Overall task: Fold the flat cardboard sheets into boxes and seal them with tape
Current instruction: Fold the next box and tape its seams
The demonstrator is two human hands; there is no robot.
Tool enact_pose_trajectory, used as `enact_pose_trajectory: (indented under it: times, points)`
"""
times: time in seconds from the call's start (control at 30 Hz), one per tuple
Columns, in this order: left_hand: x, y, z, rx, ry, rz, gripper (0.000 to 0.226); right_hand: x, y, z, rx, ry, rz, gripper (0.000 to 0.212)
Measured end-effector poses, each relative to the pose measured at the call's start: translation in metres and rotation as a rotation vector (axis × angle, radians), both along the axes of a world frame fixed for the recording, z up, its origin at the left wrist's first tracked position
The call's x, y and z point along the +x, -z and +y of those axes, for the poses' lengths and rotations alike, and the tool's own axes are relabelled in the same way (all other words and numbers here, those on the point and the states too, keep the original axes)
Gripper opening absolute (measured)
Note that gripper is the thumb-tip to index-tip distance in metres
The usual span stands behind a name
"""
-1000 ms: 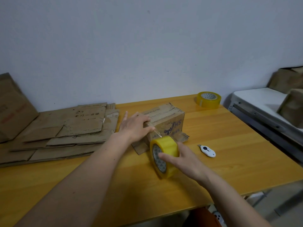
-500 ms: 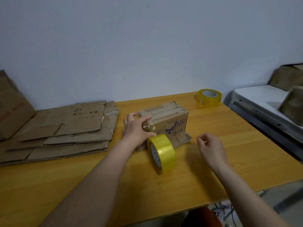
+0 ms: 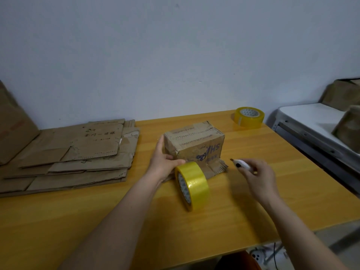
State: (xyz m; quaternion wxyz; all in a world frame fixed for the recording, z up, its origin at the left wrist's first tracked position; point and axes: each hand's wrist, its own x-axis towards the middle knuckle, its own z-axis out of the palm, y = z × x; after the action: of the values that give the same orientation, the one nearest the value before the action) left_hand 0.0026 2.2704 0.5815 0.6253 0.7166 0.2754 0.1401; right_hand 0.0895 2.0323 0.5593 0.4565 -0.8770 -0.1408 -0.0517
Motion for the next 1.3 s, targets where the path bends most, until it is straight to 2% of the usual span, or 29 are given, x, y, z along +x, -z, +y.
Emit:
enact_pose_trajectory:
  times: [0.13,0.23,0.3,0.43,0.6,0.8,0.93,1.1,1.2,1.3]
  points:
    - [-0.004,0.006,-0.003,-0.253,-0.094,0.023,0.113,-0.021,-0.033,0.043,0.029,-0.334,-0.221,0.022]
    - [-0.003,0.011,-0.005,-0.384,-0.079,0.004,0.093,-0.028,-0.044,0.072,-0.057,-0.499,-0.345,0.023]
    - [-0.003,0.012,-0.008,-0.463,-0.061,-0.041,0.077,-0.029,-0.048,0.085,-0.11,-0.544,-0.374,0.024]
    - [-0.005,0.015,-0.01,-0.568,-0.025,-0.078,0.07,-0.024,-0.049,0.094,-0.173,-0.572,-0.351,0.026]
    - [-0.009,0.011,-0.014,-0.649,0.002,-0.157,0.047,-0.021,-0.049,0.095,-0.228,-0.585,-0.377,0.025]
    - [-0.008,0.009,-0.013,-0.616,0.001,-0.15,0.052,-0.019,-0.052,0.101,-0.406,-0.61,-0.493,0.024]
    - [-0.01,0.008,-0.012,-0.603,0.003,-0.157,0.069,-0.017,-0.053,0.1,-0.45,-0.608,-0.512,0.025]
    - [-0.012,0.009,-0.005,-0.609,0.015,-0.128,0.089,-0.003,-0.047,0.074,-0.504,-0.503,-0.48,0.021]
    - [-0.01,0.01,-0.003,-0.597,0.036,-0.108,0.09,0.004,-0.041,0.058,-0.389,-0.39,-0.384,0.017]
    - [-0.01,0.012,-0.003,-0.582,0.034,-0.096,0.091,0.009,-0.028,0.039,-0.384,-0.332,-0.101,0.003]
